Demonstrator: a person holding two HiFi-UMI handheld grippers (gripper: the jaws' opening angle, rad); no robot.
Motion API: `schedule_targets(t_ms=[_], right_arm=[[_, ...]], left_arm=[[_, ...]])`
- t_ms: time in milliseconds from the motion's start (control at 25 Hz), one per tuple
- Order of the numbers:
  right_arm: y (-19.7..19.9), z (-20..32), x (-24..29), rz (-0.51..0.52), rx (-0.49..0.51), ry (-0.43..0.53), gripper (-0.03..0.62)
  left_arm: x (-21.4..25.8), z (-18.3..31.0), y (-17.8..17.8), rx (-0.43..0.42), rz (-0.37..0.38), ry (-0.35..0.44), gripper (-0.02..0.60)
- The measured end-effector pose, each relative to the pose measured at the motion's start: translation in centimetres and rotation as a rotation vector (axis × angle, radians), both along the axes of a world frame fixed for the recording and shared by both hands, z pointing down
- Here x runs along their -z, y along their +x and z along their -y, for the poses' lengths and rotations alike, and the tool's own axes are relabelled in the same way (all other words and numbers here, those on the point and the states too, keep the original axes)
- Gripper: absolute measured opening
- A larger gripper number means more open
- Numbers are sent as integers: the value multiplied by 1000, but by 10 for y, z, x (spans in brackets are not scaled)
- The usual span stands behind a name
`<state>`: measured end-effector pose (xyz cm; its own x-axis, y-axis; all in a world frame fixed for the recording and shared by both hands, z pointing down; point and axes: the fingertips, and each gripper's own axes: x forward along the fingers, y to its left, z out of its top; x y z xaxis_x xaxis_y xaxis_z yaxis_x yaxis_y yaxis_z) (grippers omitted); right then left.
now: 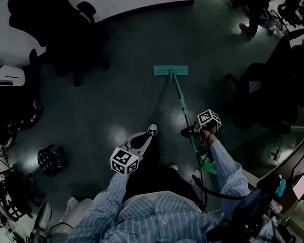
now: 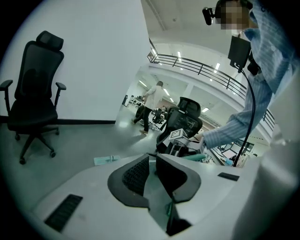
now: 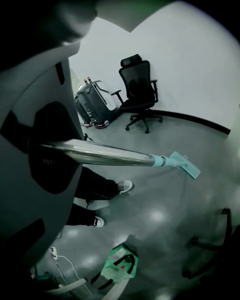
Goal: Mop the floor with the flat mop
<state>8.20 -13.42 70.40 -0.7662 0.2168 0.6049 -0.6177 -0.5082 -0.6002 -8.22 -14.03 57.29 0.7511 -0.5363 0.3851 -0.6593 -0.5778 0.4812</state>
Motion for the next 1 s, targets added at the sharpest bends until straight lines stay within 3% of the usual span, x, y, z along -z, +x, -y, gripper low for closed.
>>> schedule_targets(t_ms=[320, 720, 1000], right_arm=[[-28, 193, -34, -47, -22, 46, 28], [-49, 396, -75, -128, -44, 120, 28], [-66, 465, -76, -103, -131, 127, 28]], left_arm=[[-28, 72, -14, 11, -6, -75, 43], [-68, 128, -57, 174, -5, -150, 43], [-87, 117, -54, 177, 6, -196, 43]])
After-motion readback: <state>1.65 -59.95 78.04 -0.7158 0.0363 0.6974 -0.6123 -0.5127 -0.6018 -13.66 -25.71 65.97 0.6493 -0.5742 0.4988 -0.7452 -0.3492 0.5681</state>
